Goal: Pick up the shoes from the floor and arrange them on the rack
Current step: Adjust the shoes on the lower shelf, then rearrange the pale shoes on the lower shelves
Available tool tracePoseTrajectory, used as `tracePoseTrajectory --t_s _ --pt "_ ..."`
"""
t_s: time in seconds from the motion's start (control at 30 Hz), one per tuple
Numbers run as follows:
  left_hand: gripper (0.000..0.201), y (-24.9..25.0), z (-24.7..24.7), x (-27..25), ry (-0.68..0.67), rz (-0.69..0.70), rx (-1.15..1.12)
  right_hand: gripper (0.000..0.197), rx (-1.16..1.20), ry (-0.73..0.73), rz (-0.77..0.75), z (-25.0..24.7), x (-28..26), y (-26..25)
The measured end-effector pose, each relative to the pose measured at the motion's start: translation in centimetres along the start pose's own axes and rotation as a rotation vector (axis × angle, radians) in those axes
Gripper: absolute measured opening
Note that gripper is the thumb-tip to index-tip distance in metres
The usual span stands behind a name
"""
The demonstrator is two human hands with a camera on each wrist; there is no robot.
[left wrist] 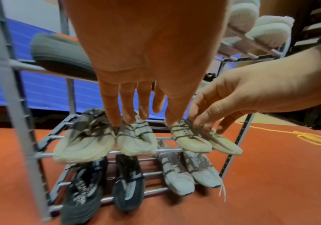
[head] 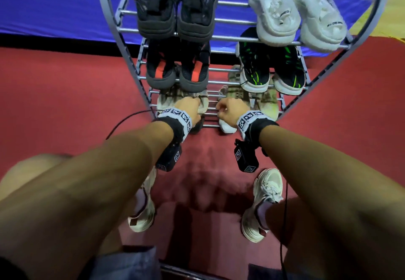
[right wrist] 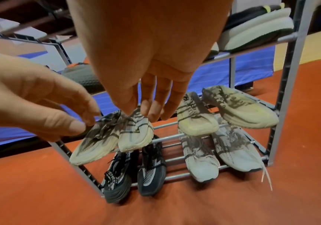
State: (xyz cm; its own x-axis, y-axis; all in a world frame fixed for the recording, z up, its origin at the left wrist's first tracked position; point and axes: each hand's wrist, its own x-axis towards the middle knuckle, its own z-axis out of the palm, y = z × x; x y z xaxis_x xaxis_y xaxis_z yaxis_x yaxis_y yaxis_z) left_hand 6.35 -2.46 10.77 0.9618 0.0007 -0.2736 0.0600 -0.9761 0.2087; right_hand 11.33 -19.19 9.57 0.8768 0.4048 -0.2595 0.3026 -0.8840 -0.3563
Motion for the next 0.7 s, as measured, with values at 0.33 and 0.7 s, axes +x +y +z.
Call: tracePoseTrajectory --t_s 0.33,0.7 --pt "0.047 -7.7 3.1 1.7 -0.019 -0.065 0.011 0.022 -0.004 -0.109 0.060 5.4 5.0 -0.6" --pt "0.068 -7.0 6.8 4.7 -0.068 0.038 -0.047 0.030 0.570 -0.009 0.328 9.3 8.3 -1.2"
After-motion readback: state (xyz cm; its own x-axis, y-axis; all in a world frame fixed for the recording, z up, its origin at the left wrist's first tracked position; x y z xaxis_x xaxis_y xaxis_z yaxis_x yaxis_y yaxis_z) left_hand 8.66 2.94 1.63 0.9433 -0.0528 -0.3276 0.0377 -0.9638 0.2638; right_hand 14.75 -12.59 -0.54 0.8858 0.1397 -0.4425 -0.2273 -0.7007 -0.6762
